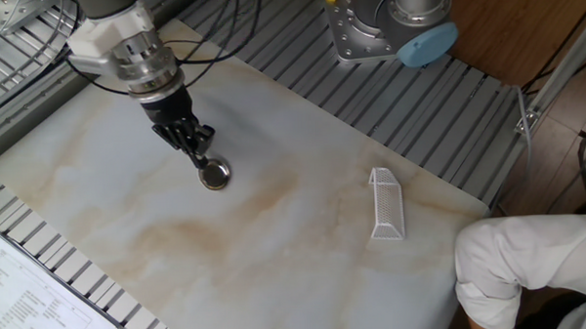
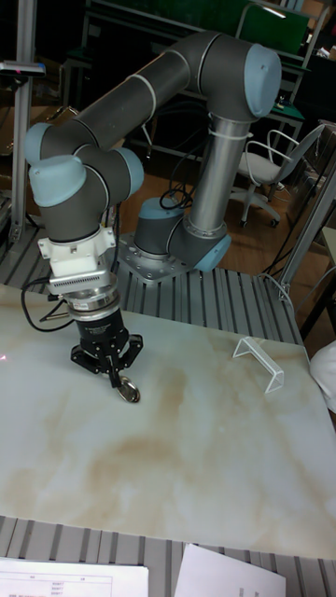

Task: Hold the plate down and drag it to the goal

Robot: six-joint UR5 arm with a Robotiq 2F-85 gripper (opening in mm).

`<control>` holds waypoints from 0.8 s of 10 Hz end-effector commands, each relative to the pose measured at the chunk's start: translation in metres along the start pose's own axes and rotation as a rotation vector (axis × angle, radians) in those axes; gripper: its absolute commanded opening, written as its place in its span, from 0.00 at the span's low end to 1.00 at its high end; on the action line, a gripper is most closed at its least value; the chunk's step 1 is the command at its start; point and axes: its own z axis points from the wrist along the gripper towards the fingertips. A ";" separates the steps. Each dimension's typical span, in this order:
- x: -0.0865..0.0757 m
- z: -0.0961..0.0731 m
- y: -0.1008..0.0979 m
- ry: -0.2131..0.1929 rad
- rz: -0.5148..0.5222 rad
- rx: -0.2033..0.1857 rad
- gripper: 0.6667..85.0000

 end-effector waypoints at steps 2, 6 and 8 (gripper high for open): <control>0.006 0.004 0.007 -0.019 0.018 -0.014 0.01; 0.013 0.001 0.016 0.007 -0.012 -0.064 0.01; 0.012 0.004 0.026 -0.003 0.016 -0.088 0.01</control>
